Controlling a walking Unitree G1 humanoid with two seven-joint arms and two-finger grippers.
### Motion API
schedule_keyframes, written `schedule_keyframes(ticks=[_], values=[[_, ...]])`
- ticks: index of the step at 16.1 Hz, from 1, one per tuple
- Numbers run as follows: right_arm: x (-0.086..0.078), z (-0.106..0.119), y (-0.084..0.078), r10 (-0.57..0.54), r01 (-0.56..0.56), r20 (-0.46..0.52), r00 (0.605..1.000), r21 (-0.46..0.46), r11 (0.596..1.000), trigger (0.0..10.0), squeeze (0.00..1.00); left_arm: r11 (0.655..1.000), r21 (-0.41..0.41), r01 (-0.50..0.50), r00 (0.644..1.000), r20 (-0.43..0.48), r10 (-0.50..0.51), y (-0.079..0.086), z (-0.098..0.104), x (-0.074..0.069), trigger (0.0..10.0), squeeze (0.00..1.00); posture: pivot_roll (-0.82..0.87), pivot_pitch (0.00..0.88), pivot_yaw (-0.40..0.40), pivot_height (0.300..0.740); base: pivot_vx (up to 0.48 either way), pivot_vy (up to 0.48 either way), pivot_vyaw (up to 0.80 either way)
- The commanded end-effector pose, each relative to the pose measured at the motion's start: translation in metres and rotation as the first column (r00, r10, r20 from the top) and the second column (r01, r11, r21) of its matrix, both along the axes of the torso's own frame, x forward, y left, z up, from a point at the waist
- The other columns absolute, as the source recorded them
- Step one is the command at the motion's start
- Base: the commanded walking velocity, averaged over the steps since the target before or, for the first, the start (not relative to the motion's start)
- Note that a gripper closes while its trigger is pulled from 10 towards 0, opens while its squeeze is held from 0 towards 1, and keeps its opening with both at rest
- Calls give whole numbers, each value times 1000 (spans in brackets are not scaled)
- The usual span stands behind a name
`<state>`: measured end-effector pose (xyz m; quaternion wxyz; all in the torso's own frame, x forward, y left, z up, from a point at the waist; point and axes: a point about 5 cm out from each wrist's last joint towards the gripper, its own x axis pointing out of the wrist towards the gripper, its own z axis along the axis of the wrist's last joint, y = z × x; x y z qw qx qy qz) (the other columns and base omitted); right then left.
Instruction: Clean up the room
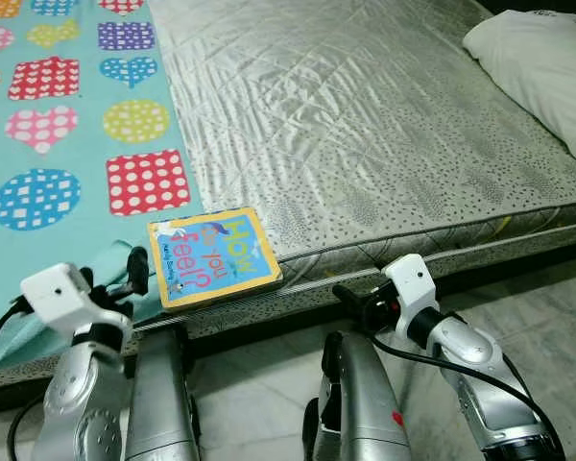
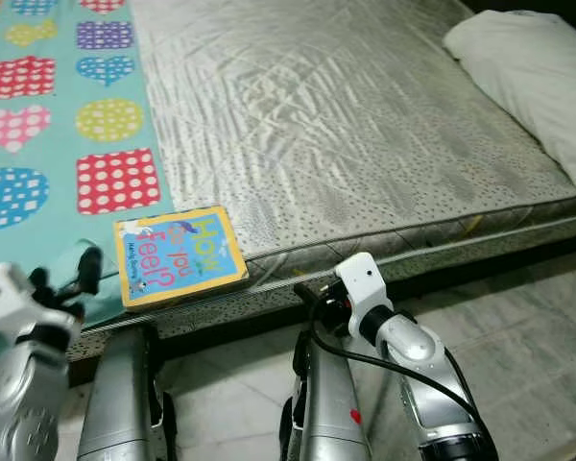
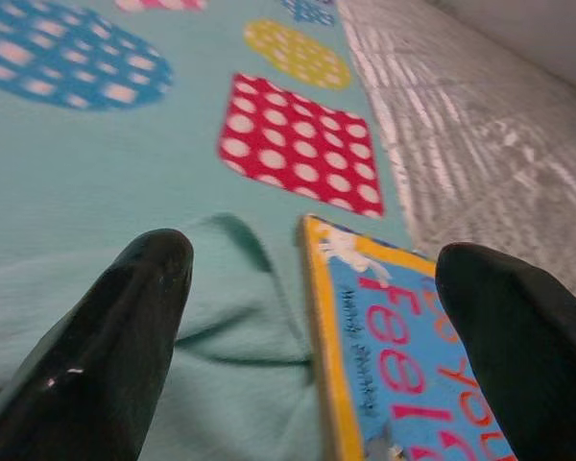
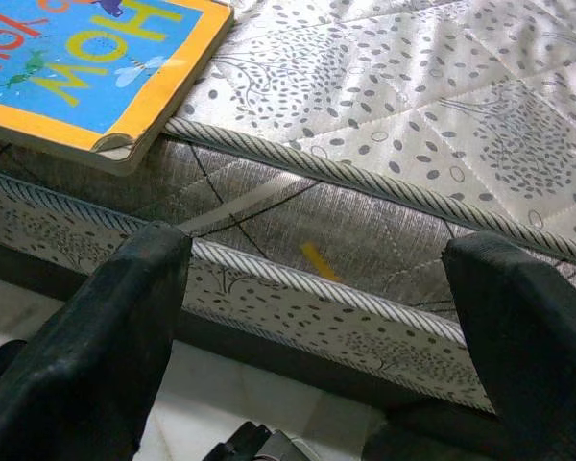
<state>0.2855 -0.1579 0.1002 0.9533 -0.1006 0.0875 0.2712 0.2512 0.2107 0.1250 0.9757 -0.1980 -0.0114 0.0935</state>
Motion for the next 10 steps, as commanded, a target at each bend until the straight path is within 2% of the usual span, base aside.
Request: schedule_keyframes(ticks=[1,6,10], values=[[-4,3,-8,-30,30,16,999,-9,1000,10000,0,998,-38,47,998,-41,-48,-7,-9,3,10000,0,-102,229,-129,508,0,0,0],[-11,9,-19,-85,86,34,996,-22,996,10000,0,985,-109,131,984,-106,-143,-17,-24,28,10000,0,-140,247,-129,508,0,0,0],[-12,12,-23,-103,104,38,994,-34,994,10000,0,971,-159,181,967,-150,-205,-24,-35,38,10000,0,-145,250,-128,508,0,0,0]])
